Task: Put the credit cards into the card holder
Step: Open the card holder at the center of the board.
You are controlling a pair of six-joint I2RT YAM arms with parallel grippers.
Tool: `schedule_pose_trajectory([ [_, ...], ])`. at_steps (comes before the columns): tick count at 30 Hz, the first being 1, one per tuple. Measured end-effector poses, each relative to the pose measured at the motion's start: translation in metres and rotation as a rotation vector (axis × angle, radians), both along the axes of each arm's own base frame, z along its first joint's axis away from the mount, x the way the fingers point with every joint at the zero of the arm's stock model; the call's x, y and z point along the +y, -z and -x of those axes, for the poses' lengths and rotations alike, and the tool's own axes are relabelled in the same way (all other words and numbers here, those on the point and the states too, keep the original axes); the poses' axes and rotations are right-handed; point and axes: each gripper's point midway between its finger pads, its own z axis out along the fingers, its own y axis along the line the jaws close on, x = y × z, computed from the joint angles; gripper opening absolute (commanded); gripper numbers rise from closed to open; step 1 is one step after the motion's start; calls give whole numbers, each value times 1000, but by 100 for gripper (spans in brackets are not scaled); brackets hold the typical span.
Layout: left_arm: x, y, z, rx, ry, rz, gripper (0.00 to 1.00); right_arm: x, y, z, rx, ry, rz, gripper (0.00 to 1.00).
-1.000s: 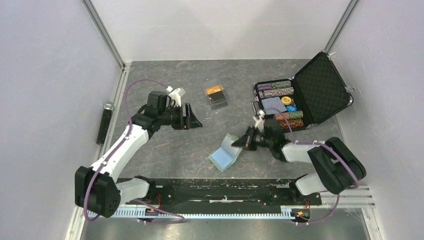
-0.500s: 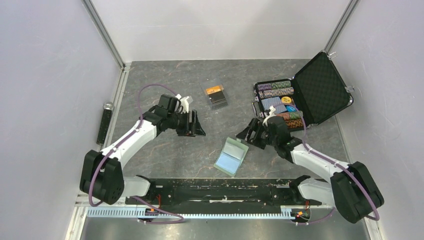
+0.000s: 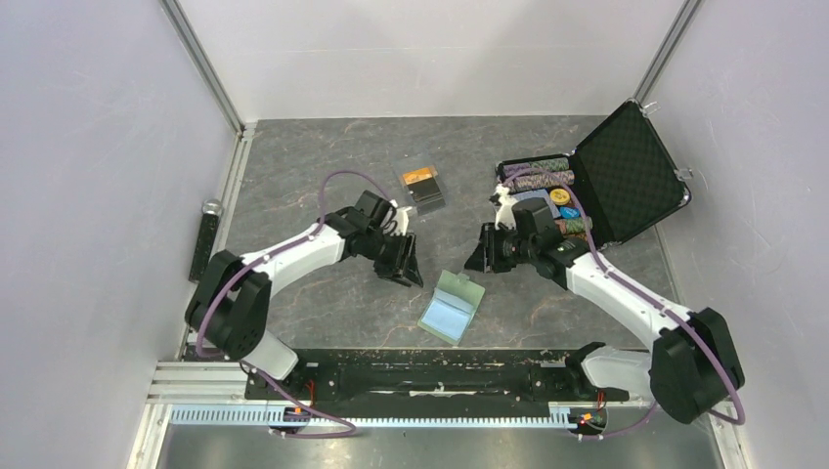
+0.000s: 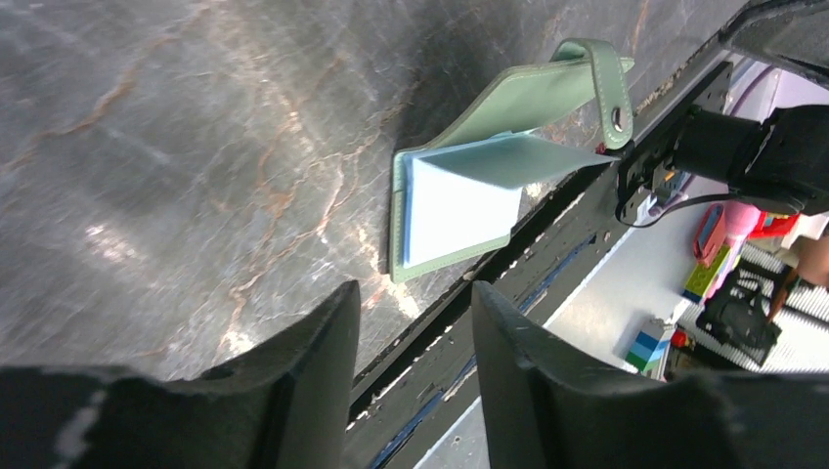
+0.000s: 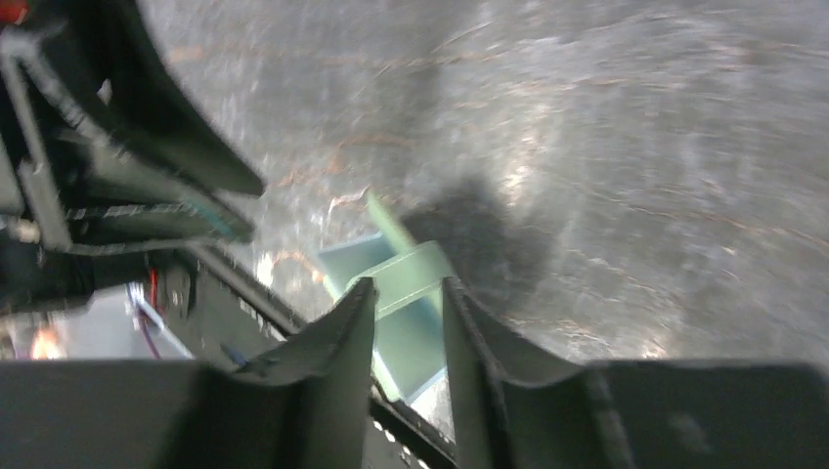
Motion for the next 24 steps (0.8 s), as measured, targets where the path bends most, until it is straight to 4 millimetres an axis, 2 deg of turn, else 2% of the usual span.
schedule_pose_trajectory([
  [2, -8, 2, 2, 12, 26, 0, 38, 14, 2, 11, 18, -102, -22, 0],
  [5, -22, 7, 5, 40, 65, 8, 29, 30, 10, 35, 67, -243, -39, 0],
  [8, -36, 11, 7, 85, 81, 32, 29, 40, 9, 55, 90, -339, -64, 0],
  [15, -64, 31, 14, 191, 83, 76, 29, 50, 2, 77, 93, -473, -125, 0],
  [20, -78, 36, 3, 199, 56, 84, 30, 56, 18, 91, 125, -554, -99, 0],
  [24, -88, 32, -11, 186, 21, 90, 34, 54, 31, 94, 152, -585, -57, 0],
])
